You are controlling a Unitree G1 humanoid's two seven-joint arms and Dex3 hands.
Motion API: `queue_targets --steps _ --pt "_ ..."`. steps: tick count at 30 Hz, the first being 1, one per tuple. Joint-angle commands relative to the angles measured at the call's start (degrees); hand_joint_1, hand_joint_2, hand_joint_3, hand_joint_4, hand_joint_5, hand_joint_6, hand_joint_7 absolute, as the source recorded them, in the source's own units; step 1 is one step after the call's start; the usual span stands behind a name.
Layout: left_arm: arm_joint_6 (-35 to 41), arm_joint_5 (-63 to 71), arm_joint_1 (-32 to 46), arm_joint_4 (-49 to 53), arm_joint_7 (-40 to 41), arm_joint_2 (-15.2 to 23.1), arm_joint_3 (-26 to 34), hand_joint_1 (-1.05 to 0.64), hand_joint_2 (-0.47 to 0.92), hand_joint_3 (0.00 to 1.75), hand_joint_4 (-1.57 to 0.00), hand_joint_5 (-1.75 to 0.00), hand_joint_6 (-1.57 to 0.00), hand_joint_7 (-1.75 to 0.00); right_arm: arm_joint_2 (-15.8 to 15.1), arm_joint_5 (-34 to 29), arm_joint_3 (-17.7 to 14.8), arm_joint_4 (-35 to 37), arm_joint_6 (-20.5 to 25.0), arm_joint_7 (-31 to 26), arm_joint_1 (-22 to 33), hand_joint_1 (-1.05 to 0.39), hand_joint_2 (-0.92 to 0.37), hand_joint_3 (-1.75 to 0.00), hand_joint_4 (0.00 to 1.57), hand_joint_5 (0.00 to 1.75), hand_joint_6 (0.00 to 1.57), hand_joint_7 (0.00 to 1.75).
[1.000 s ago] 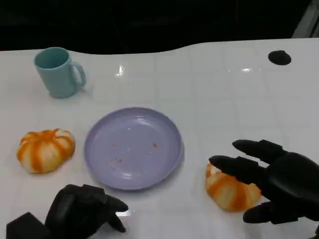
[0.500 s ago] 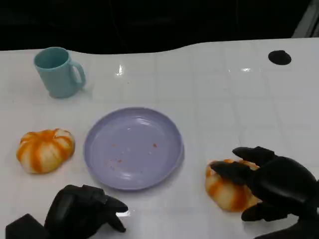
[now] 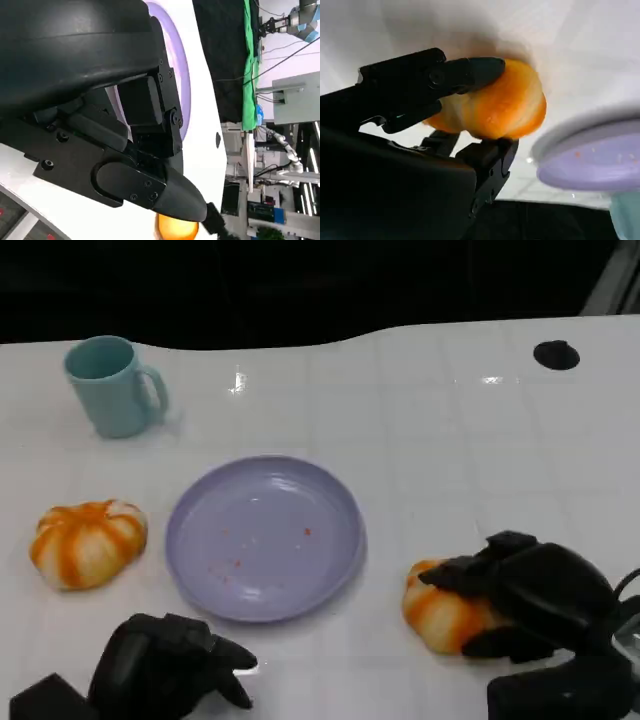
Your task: Grasp the bread from the table and place it into the plate.
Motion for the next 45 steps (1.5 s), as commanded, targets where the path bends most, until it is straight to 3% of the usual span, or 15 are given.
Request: queue_targets --steps 1,6,13,16,23,28,34,43,45 --pt "0.1 -0.1 0.5 -0.4 0.6 0.5 0.1 -1.05 0.92 0.03 -1.36 -0.89 -1.57 -0.19 0.2 1.2 0.8 3.2 -2.2 -3.7 -0.6 -0.25 -0.83 -0.71 0.82 1.74 0.64 1.65" --pt "-0.4 0.1 0.4 -0.1 0.6 0.5 0.1 -1.05 0.92 0.04 -1.36 -0.9 -1.57 -0.19 0.1 1.3 1.1 3.3 -2.4 -5.4 -0.9 -0.23 -0.71 -0.85 0.82 1.75 0.62 1.7" --pt "-1.0 0.7 0.6 0.3 0.8 0.6 0.0 -1.05 0.92 0.05 -1.35 -0.89 -1.57 -0.18 0.9 2.3 0.3 2.6 -4.4 -10.5 -0.2 -0.2 -0.56 -1.03 0.86 1.75 0.84 1.25" --pt "0.3 0.5 0.7 0.0 1.2 0.4 0.1 -1.05 0.92 0.04 -1.36 -0.9 -1.57 -0.2 1.8 4.5 -0.7 2.6 -5.4 -11.7 0.2 -0.2 -0.51 -1.09 0.86 1.75 0.87 1.2" --pt "-0.2 0.7 0.5 0.1 1.3 0.4 -0.2 -1.05 0.92 0.04 -1.36 -0.9 -1.57 -0.22 4.2 11.4 -3.2 -0.1 -7.8 -10.7 0.9 -0.15 -0.35 -1.26 0.9 1.75 0.77 1.48" --pt "-0.5 1.0 0.4 0.3 1.6 0.6 -0.2 -1.05 0.92 0.04 -1.36 -0.9 -1.57 -0.22 7.0 14.5 -3.7 -0.5 -8.5 -10.2 -0.7 -0.15 -0.28 -1.39 0.91 1.75 0.8 1.43" --pt "-0.7 0.6 0.4 0.6 0.8 0.6 -0.1 -1.05 0.92 0.04 -1.36 -0.9 -1.57 -0.21 10.8 15.1 -3.7 1.9 -9.9 -11.4 -3.7 -0.08 -0.2 -1.46 0.96 1.75 0.8 1.62" --pt "-1.1 0.7 1.5 -0.2 0.8 0.5 -0.6 -1.05 0.92 0.04 -1.36 -0.9 -1.57 -0.21 16.2 13.6 -2.0 7.7 -9.9 -13.2 -9.5 -0.03 -0.17 -1.57 1.0 1.75 0.81 1.64" --pt "-1.3 0.7 1.4 -0.1 0.6 0.5 -0.6 -1.05 0.92 0.04 -1.36 -0.9 -1.57 -0.2 17.6 13.5 -1.5 9.8 -9.6 -13.4 -10.9 -0.02 -0.19 -1.53 0.98 1.75 0.83 1.53"
